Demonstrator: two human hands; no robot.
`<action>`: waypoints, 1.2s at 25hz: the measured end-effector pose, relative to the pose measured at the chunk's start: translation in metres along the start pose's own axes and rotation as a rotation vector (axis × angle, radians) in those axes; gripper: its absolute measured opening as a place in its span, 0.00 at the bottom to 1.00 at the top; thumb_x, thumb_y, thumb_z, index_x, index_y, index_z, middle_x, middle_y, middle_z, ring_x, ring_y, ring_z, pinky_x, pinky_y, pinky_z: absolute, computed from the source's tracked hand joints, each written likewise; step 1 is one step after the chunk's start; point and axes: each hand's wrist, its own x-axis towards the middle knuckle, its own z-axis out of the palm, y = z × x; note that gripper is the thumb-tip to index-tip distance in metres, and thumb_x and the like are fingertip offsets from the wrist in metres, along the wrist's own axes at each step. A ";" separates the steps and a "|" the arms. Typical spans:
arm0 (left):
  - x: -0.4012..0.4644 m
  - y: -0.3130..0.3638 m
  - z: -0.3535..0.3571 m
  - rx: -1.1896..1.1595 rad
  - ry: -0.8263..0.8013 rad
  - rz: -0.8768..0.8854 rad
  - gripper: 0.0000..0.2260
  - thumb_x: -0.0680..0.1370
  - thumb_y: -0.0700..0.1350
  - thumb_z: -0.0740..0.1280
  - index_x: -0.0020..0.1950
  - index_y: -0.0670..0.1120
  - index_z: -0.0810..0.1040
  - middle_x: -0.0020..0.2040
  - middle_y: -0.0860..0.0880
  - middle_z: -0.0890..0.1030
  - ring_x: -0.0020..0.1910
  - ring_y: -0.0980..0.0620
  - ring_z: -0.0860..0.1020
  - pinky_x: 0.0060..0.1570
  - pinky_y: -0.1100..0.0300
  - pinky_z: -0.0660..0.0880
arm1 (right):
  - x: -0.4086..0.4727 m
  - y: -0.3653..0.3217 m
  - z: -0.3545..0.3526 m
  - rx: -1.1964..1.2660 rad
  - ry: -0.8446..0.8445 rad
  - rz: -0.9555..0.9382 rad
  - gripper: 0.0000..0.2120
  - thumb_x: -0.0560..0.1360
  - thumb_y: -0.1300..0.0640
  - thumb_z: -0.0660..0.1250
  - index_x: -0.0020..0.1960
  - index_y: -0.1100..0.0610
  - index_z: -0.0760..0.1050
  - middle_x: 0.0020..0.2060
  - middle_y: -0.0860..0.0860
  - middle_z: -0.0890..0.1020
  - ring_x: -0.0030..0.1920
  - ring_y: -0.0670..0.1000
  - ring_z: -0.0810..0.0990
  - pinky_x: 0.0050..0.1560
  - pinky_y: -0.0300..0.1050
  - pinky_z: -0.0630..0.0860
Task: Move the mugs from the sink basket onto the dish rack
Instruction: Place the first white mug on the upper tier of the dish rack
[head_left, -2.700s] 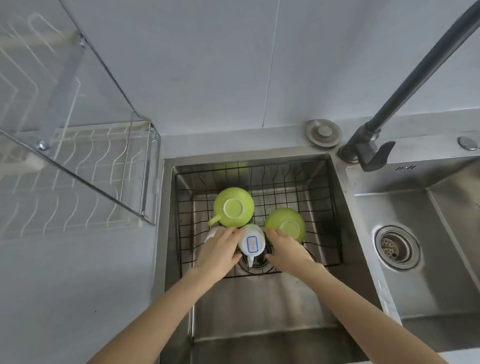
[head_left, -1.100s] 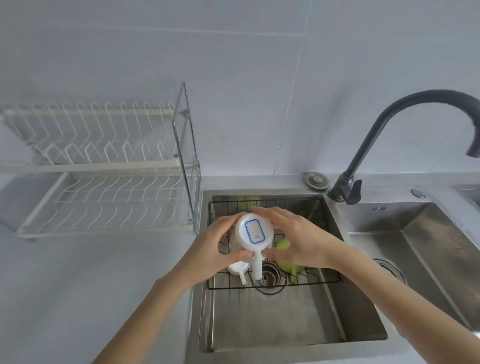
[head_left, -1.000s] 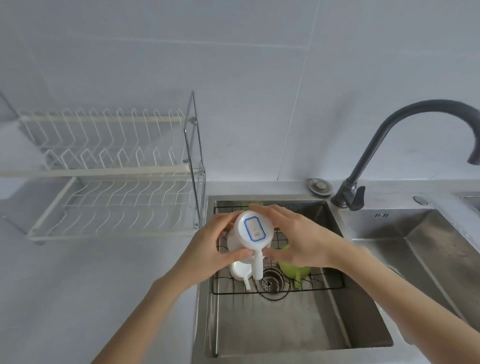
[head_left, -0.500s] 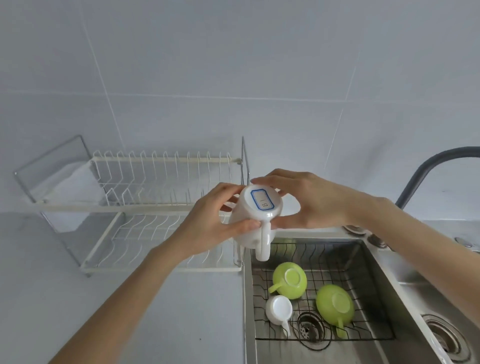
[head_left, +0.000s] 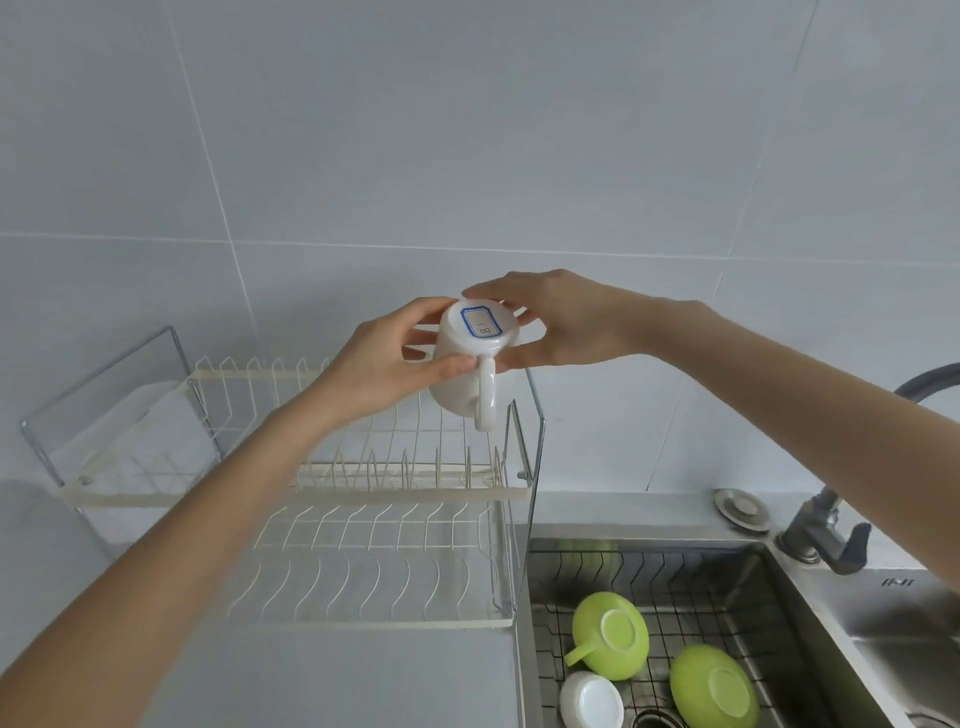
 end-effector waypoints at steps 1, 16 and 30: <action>0.005 -0.008 -0.001 0.009 -0.008 -0.023 0.23 0.70 0.48 0.72 0.64 0.52 0.71 0.59 0.55 0.76 0.59 0.53 0.76 0.60 0.56 0.73 | 0.010 0.004 0.005 -0.013 -0.022 0.007 0.31 0.72 0.52 0.69 0.71 0.54 0.61 0.64 0.53 0.74 0.62 0.53 0.74 0.61 0.40 0.69; 0.028 -0.090 0.023 0.067 -0.296 -0.332 0.24 0.70 0.41 0.73 0.64 0.44 0.70 0.58 0.49 0.77 0.55 0.51 0.76 0.46 0.72 0.72 | 0.069 0.031 0.087 -0.166 -0.343 0.110 0.31 0.70 0.49 0.70 0.68 0.55 0.63 0.59 0.55 0.76 0.59 0.56 0.74 0.56 0.51 0.73; 0.020 -0.052 0.009 0.454 -0.265 -0.350 0.31 0.74 0.49 0.67 0.73 0.47 0.58 0.72 0.47 0.67 0.70 0.46 0.67 0.68 0.53 0.65 | 0.044 0.024 0.062 -0.253 -0.240 0.055 0.28 0.78 0.51 0.60 0.74 0.54 0.55 0.74 0.52 0.62 0.72 0.54 0.63 0.70 0.51 0.63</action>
